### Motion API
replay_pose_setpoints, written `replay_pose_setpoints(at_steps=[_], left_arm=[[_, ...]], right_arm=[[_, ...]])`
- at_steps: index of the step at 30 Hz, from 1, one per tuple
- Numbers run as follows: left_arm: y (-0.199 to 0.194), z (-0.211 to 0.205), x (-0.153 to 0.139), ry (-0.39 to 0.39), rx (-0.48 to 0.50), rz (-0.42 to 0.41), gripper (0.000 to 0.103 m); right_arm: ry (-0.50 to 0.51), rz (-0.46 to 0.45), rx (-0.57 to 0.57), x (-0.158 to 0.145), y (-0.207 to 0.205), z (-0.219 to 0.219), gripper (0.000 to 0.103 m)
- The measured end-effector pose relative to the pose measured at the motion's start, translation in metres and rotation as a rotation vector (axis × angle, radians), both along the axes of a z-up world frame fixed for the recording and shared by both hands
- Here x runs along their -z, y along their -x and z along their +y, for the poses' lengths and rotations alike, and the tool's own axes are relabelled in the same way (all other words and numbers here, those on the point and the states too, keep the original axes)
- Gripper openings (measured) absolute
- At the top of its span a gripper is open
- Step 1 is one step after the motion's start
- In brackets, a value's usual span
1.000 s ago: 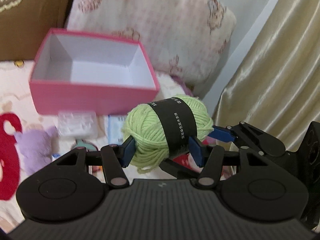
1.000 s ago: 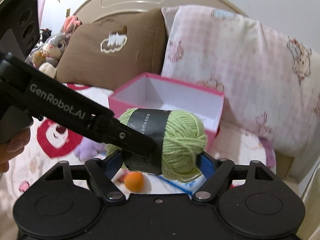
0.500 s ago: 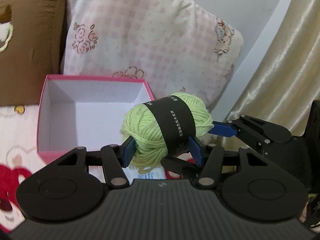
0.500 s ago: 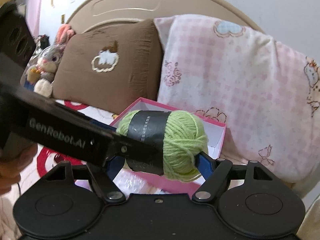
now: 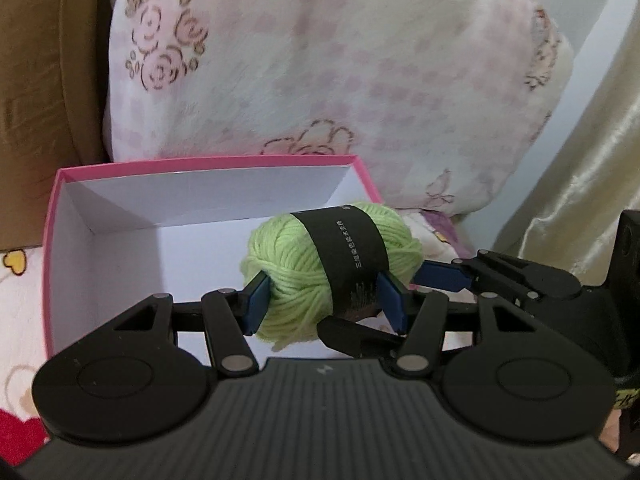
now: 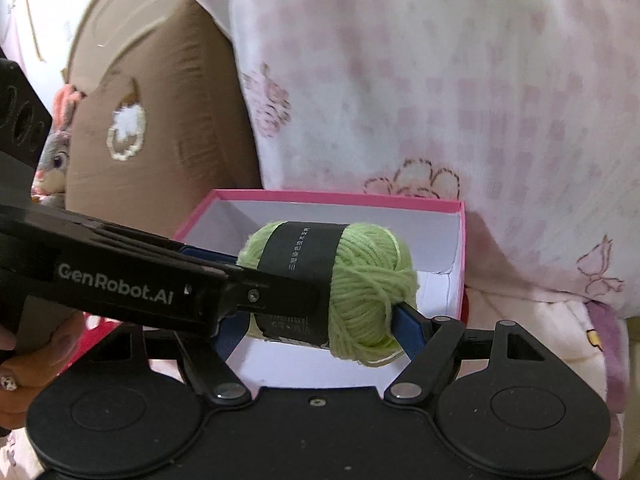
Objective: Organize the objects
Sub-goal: 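Lift the green yarn ball with the left tool into the pink box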
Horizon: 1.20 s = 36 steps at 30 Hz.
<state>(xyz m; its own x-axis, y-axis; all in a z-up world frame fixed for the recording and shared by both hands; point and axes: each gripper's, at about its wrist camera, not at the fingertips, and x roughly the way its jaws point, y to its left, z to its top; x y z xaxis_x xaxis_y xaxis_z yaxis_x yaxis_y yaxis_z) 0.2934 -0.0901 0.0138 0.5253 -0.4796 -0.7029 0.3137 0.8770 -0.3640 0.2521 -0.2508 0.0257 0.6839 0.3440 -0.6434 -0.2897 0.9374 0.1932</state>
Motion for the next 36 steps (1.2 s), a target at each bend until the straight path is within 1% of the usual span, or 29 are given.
replay_pose_setpoints(at_steps=[4, 9, 15, 18, 19, 20, 21, 23, 24, 25, 26, 28, 31, 32, 34, 36], left_arm=[[-0.027, 0.006, 0.022, 0.04, -0.012, 0.055, 0.056], [-0.051, 0.007, 0.05, 0.073, -0.026, 0.128, 0.056], [-0.064, 0.01, 0.066, 0.073, -0.053, 0.154, 0.056], [-0.068, 0.013, 0.071, 0.076, -0.063, 0.168, 0.056], [-0.07, 0.015, 0.072, 0.081, -0.068, 0.174, 0.056], [-0.071, 0.016, 0.074, 0.083, -0.076, 0.18, 0.052], [-0.073, 0.017, 0.076, 0.081, -0.079, 0.188, 0.044], [-0.077, 0.018, 0.08, 0.102, -0.08, 0.208, 0.042], [-0.079, 0.017, 0.082, 0.113, -0.079, 0.22, 0.041], [-0.08, 0.015, 0.084, 0.111, -0.078, 0.225, 0.04], [-0.08, 0.012, 0.085, 0.103, -0.083, 0.226, 0.04], [-0.081, 0.006, 0.087, 0.087, -0.095, 0.213, 0.04], [-0.083, -0.004, 0.086, 0.087, -0.103, 0.191, 0.039], [-0.085, -0.008, 0.086, 0.083, -0.106, 0.184, 0.039], [-0.089, -0.017, 0.084, 0.063, -0.112, 0.165, 0.039], [-0.09, -0.023, 0.08, 0.033, -0.116, 0.142, 0.039]], right_arm=[[0.031, 0.03, 0.012, 0.014, -0.025, 0.003, 0.076], [0.107, 0.078, 0.026, 0.031, -0.048, 0.012, 0.075], [0.177, 0.1, 0.007, 0.041, -0.069, 0.023, 0.075], [0.174, 0.105, -0.002, 0.042, -0.073, 0.025, 0.076], [0.183, 0.104, -0.011, 0.042, -0.074, 0.026, 0.076], [0.196, 0.101, -0.026, 0.042, -0.073, 0.026, 0.076], [0.204, 0.095, -0.044, 0.041, -0.072, 0.026, 0.074], [0.208, 0.091, -0.097, 0.04, -0.071, 0.028, 0.052], [0.213, 0.09, -0.11, 0.041, -0.07, 0.028, 0.052], [0.229, 0.086, -0.111, 0.042, -0.07, 0.029, 0.049], [0.252, 0.085, -0.115, 0.044, -0.07, 0.03, 0.044], [0.276, 0.087, -0.116, 0.048, -0.071, 0.029, 0.041], [0.276, 0.087, -0.093, 0.052, -0.073, 0.023, 0.04], [0.283, 0.085, -0.088, 0.053, -0.074, 0.022, 0.037], [0.295, 0.078, -0.085, 0.053, -0.075, 0.022, 0.035], [0.296, 0.072, -0.073, 0.053, -0.077, 0.022, 0.034]])
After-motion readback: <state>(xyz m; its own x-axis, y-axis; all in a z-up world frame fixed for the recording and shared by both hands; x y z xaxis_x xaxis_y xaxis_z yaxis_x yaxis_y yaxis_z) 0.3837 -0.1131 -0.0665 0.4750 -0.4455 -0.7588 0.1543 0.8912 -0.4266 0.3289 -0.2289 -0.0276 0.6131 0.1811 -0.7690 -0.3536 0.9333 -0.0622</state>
